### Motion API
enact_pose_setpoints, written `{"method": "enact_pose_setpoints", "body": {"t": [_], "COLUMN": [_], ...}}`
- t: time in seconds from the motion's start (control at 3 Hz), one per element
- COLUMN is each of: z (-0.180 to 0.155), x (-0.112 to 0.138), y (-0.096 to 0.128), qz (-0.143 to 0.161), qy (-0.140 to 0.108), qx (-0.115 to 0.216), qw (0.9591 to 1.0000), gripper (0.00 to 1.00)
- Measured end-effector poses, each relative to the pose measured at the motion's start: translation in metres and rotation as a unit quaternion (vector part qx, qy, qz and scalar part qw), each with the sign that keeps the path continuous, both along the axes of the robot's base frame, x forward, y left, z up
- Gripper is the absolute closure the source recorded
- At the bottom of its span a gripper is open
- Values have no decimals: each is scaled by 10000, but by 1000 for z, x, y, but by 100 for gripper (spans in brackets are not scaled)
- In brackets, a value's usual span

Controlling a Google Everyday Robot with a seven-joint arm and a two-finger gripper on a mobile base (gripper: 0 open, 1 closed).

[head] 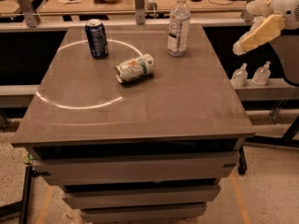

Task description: Knock blue plastic bottle over

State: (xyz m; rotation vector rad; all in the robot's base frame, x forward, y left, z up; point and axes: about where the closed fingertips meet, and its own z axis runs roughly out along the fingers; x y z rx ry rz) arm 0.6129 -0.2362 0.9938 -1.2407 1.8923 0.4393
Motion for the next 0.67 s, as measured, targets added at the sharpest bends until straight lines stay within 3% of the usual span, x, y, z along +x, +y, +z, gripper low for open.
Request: {"method": "enact_pose_setpoints", "body": {"t": [0.33,0.67], "z": [-12,-22], "x": [24,37], "y": [2,-1], "qz": [-106,-478], "qy": [-95,-217], "qx": [871,1237], "qw": [9961,9909], "gripper": [0,0]}}
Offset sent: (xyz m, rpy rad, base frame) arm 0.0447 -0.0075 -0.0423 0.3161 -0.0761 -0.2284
